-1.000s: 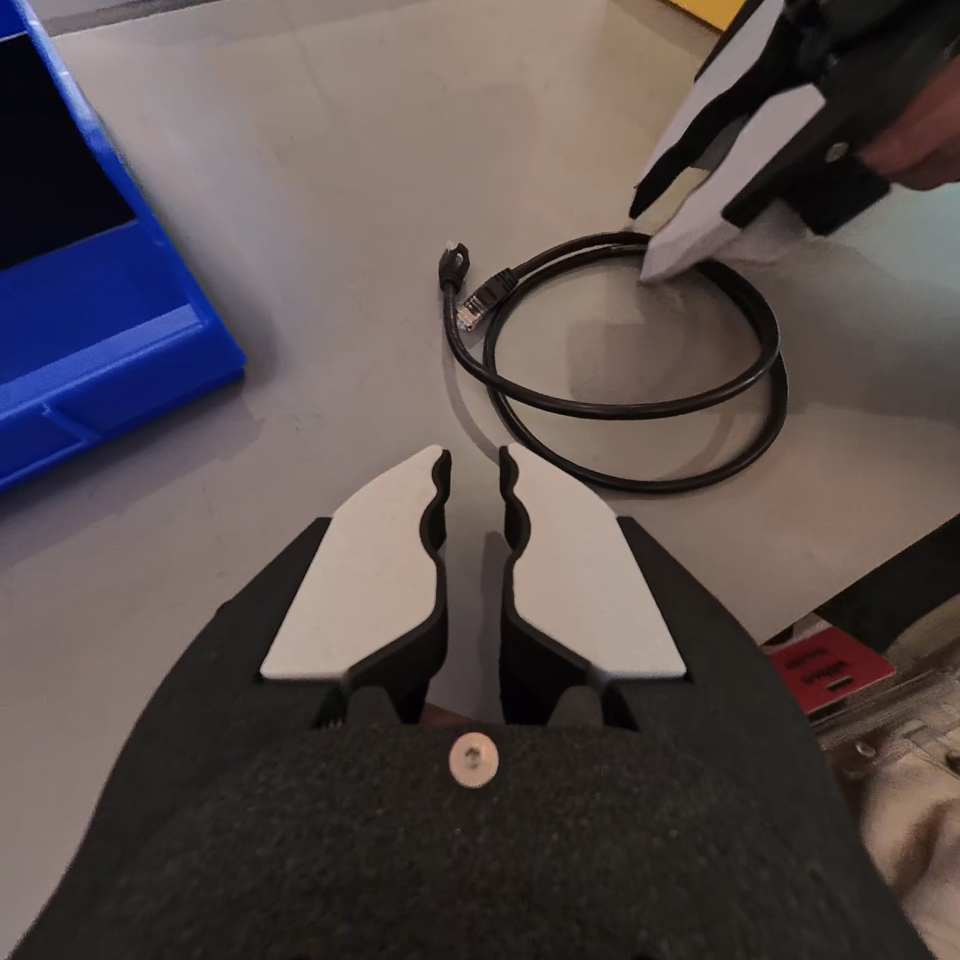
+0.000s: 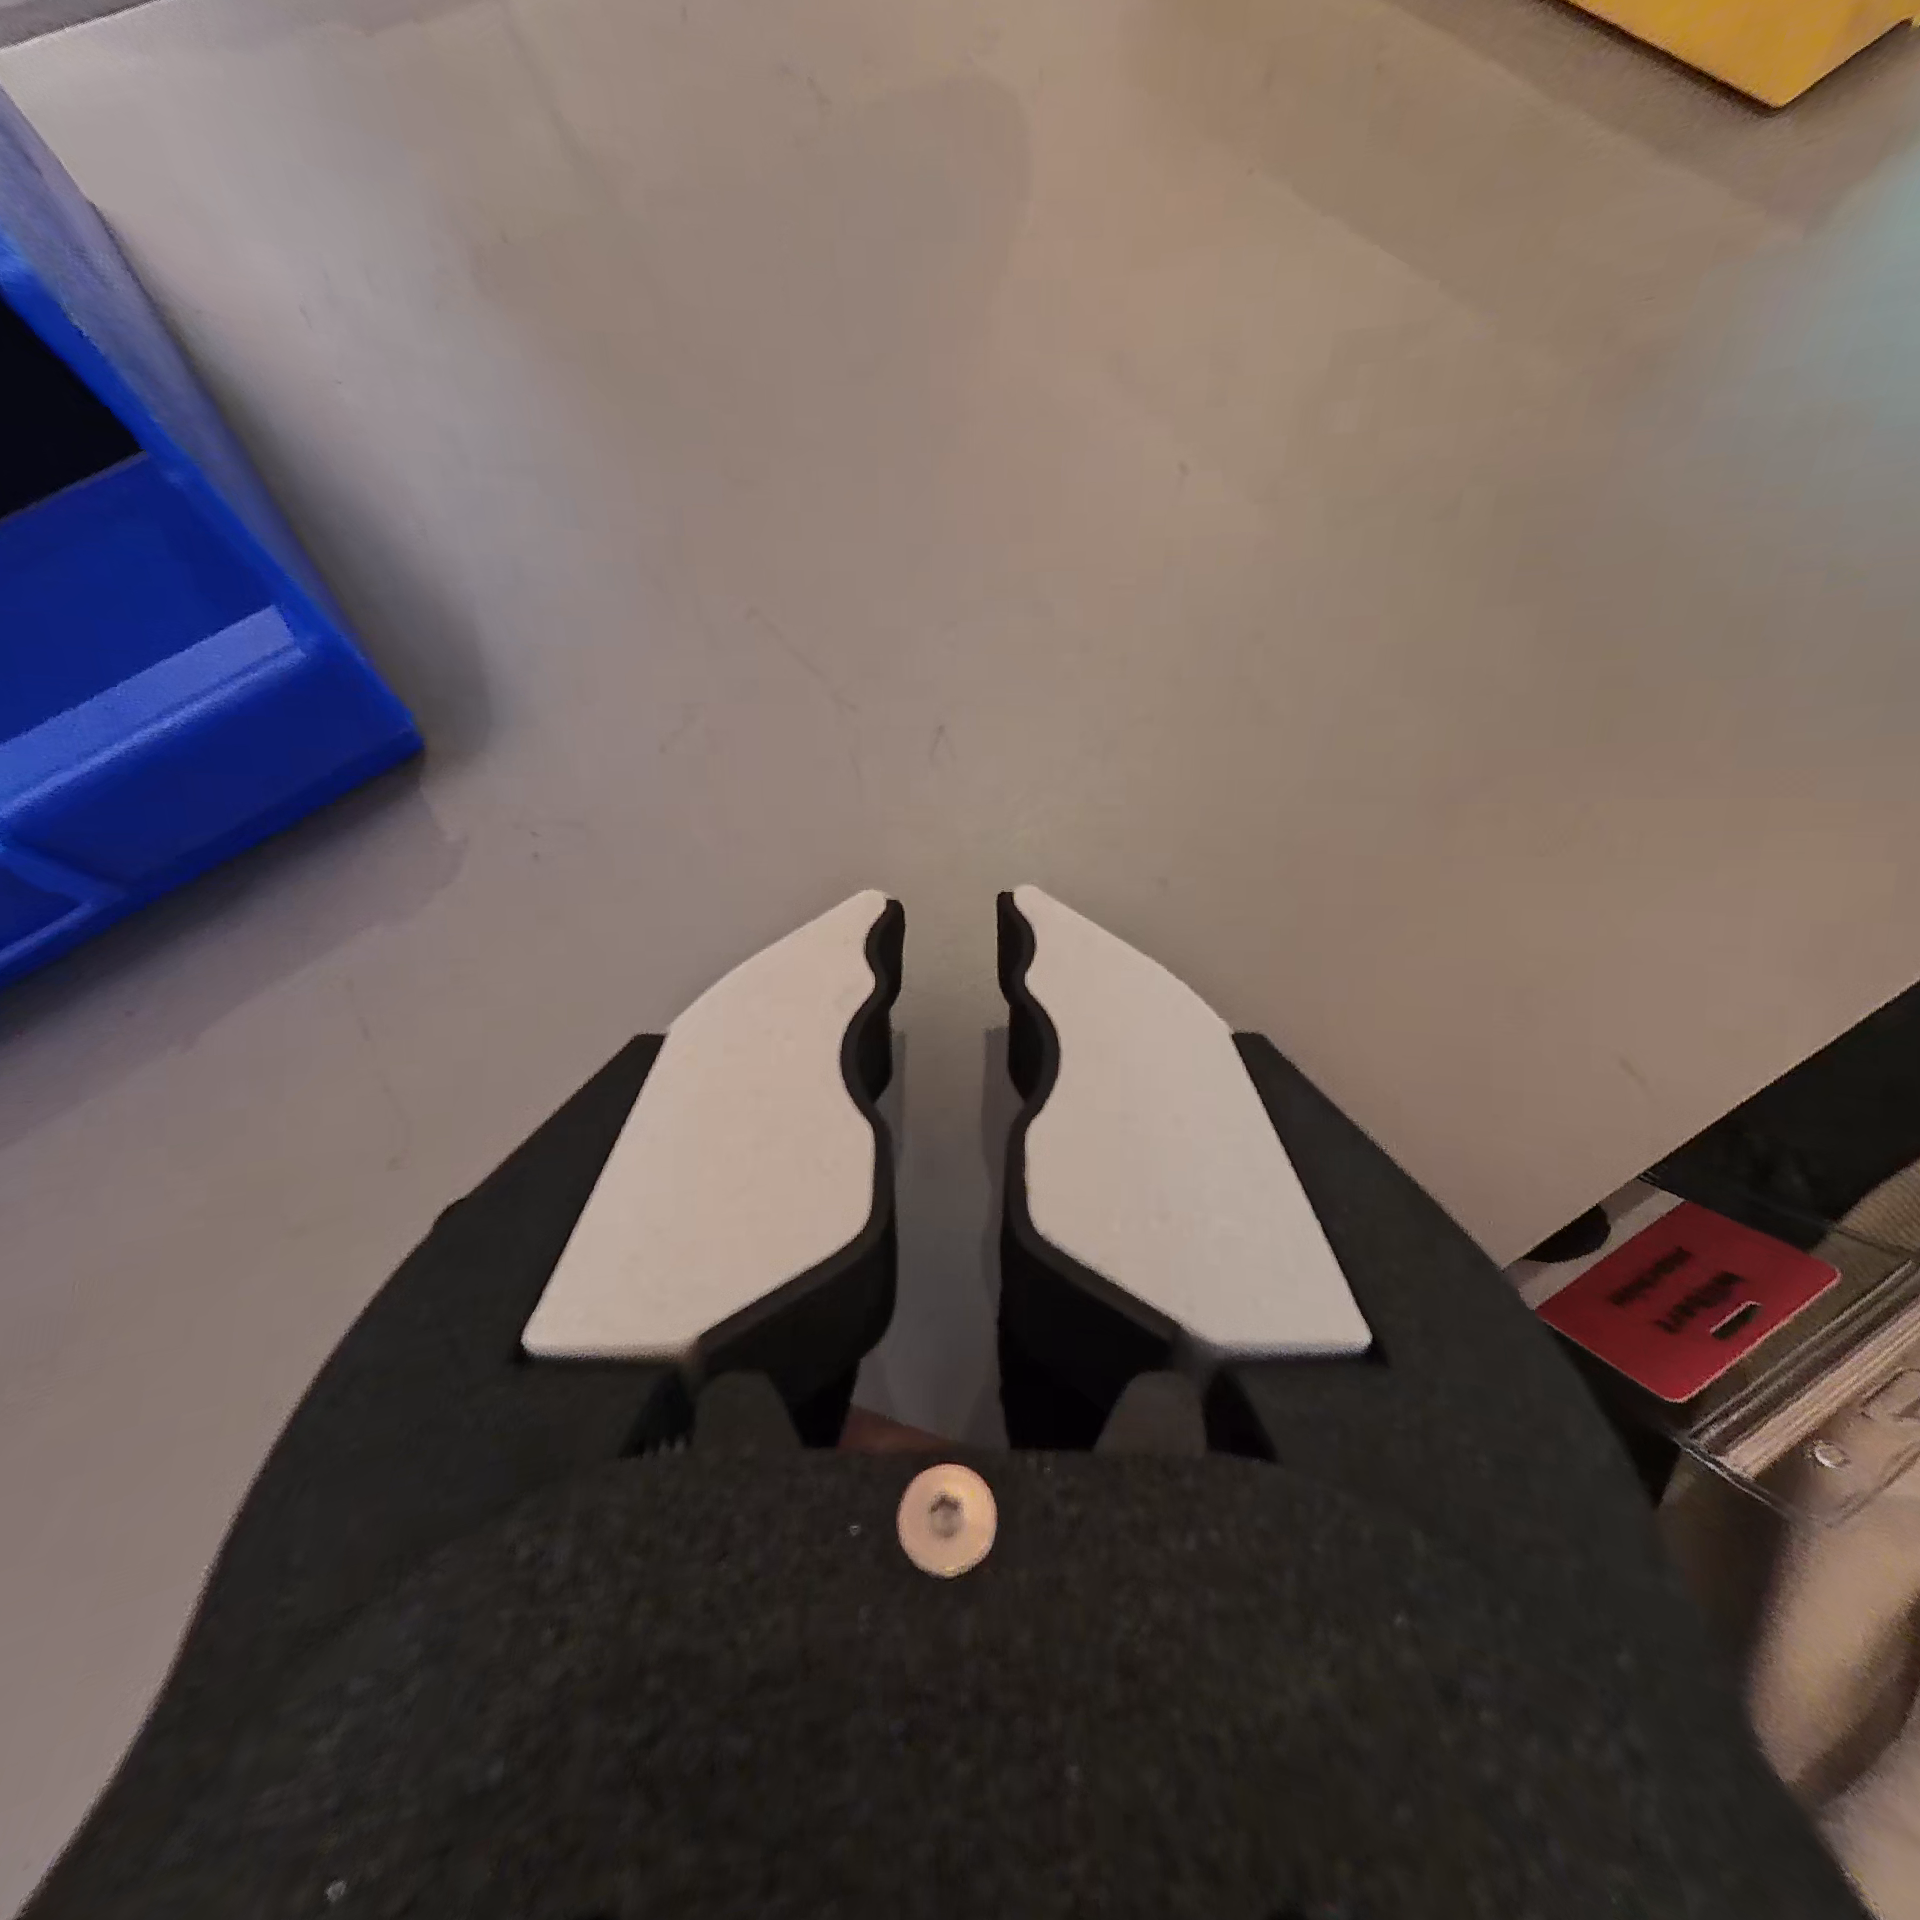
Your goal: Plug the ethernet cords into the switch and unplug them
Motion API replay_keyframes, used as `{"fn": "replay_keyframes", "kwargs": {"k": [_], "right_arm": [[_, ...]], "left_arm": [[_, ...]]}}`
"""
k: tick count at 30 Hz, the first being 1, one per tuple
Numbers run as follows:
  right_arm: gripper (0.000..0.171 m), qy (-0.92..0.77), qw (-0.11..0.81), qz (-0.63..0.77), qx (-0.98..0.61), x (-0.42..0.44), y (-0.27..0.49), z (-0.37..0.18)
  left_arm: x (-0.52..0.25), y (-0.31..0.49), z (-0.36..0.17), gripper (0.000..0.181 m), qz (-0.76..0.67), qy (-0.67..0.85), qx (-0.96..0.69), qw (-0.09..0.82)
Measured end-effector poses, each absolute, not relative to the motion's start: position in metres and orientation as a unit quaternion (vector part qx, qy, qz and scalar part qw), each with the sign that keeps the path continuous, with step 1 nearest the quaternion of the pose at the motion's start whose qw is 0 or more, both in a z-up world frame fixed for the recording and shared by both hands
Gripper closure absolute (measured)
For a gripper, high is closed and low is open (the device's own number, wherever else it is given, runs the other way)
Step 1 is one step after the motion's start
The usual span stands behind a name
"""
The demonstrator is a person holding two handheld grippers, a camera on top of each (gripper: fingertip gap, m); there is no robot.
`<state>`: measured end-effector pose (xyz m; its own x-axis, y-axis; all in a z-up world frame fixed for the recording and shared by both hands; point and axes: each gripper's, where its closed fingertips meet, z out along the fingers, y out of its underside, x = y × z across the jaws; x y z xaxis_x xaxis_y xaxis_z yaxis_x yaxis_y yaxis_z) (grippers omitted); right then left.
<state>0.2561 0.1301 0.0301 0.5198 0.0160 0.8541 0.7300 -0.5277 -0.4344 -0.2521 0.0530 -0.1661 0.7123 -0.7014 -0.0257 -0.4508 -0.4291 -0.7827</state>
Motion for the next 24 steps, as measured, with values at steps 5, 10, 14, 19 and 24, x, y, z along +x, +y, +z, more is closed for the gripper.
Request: {"fn": "replay_keyframes", "kwargs": {"k": [5,10,14,19,24], "right_arm": [[0.16,-0.324,0.382,-0.376,-0.78,0.269,0.137,-0.072],[0.16,-0.34,0.304,-0.346,-0.82,0.277,0.158,-0.112],[0.159,-0.369,0.23,-0.404,-0.805,0.286,0.175,-0.119],[0.158,-0.33,0.245,-0.379,-0.829,0.282,0.177,-0.111],[0.148,-0.213,0.354,-0.331,-0.848,0.268,0.144,-0.052]], "left_arm": [[-0.252,0.053,-0.167,0.165,-0.15,0.348,-0.831,0.407],[-0.25,0.054,-0.168,0.165,-0.147,0.352,-0.831,0.405],[-0.25,0.054,-0.168,0.165,-0.143,0.353,-0.83,0.408],[-0.252,0.057,-0.164,0.164,-0.147,0.347,-0.827,0.417],[-0.256,0.061,-0.152,0.164,-0.159,0.33,-0.819,0.442]]}}
